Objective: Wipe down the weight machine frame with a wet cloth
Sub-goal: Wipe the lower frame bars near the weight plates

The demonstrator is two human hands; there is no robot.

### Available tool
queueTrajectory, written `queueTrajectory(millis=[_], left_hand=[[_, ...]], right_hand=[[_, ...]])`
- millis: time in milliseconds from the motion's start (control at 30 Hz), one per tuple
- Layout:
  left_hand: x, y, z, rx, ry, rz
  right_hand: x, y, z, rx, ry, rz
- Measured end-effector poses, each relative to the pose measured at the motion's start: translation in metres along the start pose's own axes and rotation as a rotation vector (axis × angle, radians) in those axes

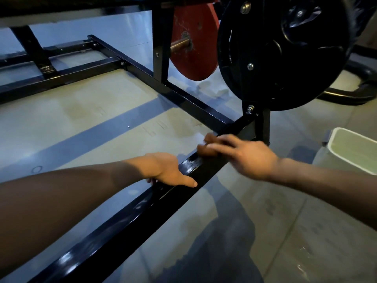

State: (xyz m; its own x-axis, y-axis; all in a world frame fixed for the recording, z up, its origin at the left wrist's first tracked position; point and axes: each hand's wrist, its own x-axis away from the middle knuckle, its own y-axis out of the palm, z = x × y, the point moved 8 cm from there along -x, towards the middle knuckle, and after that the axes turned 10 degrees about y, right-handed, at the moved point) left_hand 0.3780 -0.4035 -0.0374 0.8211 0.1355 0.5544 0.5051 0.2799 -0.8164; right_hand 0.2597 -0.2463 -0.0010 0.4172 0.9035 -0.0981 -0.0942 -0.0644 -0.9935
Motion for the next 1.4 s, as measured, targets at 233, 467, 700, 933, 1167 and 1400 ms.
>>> queueTrajectory(millis=[233, 467, 700, 933, 1167, 1400], left_hand=[[0.000, 0.004, -0.004, 0.065, 0.034, 0.124], [-0.005, 0.006, -0.004, 0.125, 0.050, 0.150], [0.007, 0.003, -0.002, 0.123, 0.026, 0.083], [0.004, 0.011, -0.012, 0.149, 0.053, 0.171], [0.004, 0.011, -0.009, 0.129, 0.061, 0.140], [0.003, 0.013, -0.010, 0.157, 0.044, 0.093]], right_hand=[[-0.027, 0.004, 0.080, -0.011, 0.515, -0.051], [0.002, -0.002, -0.075, -0.150, 0.106, -0.174], [-0.023, -0.003, 0.015, 0.080, 0.216, -0.090], [-0.021, -0.005, -0.033, 0.033, 0.299, -0.273], [-0.003, -0.005, -0.057, -0.045, 0.007, -0.131], [-0.030, -0.005, 0.047, 0.043, 0.528, -0.136]])
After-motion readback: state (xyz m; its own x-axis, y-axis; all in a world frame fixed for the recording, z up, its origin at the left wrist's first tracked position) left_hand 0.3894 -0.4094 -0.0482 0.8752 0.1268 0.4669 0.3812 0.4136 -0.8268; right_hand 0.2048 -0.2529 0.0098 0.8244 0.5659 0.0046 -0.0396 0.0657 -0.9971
